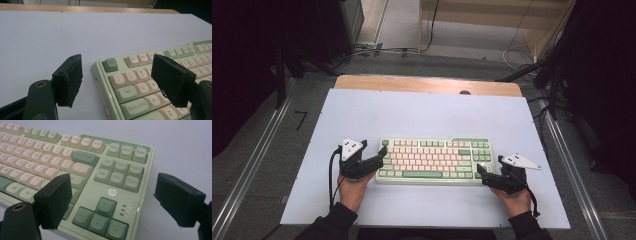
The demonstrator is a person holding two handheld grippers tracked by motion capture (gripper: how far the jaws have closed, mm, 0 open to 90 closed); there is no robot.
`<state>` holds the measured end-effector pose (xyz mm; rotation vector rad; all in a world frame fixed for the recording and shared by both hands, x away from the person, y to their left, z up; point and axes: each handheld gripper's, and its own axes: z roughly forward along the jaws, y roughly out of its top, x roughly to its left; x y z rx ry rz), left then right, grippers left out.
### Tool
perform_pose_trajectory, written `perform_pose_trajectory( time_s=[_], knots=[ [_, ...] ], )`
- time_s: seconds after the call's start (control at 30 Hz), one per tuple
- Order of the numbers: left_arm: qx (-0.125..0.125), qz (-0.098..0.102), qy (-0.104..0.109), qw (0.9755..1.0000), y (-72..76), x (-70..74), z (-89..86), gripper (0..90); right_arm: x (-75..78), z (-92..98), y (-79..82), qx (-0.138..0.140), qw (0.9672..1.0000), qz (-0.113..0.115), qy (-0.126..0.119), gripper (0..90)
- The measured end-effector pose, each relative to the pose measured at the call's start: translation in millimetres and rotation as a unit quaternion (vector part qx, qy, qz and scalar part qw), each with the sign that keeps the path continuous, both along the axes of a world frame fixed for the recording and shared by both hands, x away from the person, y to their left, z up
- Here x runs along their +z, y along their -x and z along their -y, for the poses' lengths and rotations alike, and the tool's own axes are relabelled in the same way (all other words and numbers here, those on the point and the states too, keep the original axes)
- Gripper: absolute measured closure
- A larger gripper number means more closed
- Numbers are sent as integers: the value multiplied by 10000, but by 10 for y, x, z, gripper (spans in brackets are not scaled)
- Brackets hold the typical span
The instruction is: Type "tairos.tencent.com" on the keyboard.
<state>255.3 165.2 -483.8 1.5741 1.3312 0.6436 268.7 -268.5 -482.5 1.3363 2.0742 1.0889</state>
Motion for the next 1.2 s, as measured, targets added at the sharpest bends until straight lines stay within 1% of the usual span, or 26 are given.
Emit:
perform_pose_trajectory(
  time_s=[0.07,0.1,0.17,0.23,0.27,0.3,0.37,0.4,0.43,0.5,0.6,0.67,0.73,0.77,0.87,0.9,0.93,1.0,1.1,1.2],
  knots=[
    [-13,3,-24,10000,0,-2,7,262,10,-12,0,25,10000,24,-53,169],
    [-22,9,-38,10000,1,-3,11,262,10,-12,0,25,10000,24,-53,169],
    [-33,-7,-39,10000,0,-7,18,268,26,-48,-5,73,9999,60,-95,218],
    [-26,-22,-49,10000,-5,-12,21,269,30,-65,-10,87,9999,58,-109,231],
    [-26,-51,-69,10000,-7,-15,19,273,33,-87,-16,100,9999,61,-105,259],
    [-20,-68,-78,9999,-10,-19,19,279,38,-134,-27,83,9999,118,-89,311],
    [-10,-57,-88,9999,-11,-20,25,284,41,-160,-36,104,9998,133,-136,326],
    [-21,-42,-94,9999,-8,-18,27,287,50,-228,-63,182,9996,120,-195,403],
    [-20,-32,-92,10000,-4,-15,33,287,50,-228,-63,182,9996,120,-195,403],
    [-44,-33,-97,9999,-1,-14,40,290,56,-309,-89,292,9992,168,-204,501],
    [-79,-59,-135,9999,-5,-22,48,293,59,-453,-120,469,9986,149,-170,666],
    [-104,-72,-166,9998,-5,-24,50,297,49,-548,-144,678,9975,133,-146,770],
    [-108,-86,-161,9998,-6,-28,57,300,39,-648,-162,871,9961,79,-90,853],
    [-116,-92,-156,9998,-8,-30,59,301,34,-697,-169,949,9954,61,-88,872],
    [-129,-106,-168,9997,-12,-34,63,303,26,-839,-195,1134,9935,34,-51,873],
    [-151,-109,-171,9997,-13,-35,63,306,22,-927,-211,1217,9926,12,-42,873],
    [-159,-113,-167,9997,-13,-36,66,306,22,-927,-211,1217,9926,12,-42,873],
    [-169,-113,-174,9996,-13,-37,69,306,15,-1006,-225,1272,9919,-19,-43,873],
    [-178,-125,-177,9996,-14,-39,69,306,-5,-1119,-249,1335,9910,-32,20,873],
    [-180,-128,-171,9996,-17,-42,69,306,-11,-1151,-260,1352,9908,-46,37,873]
  ],
)
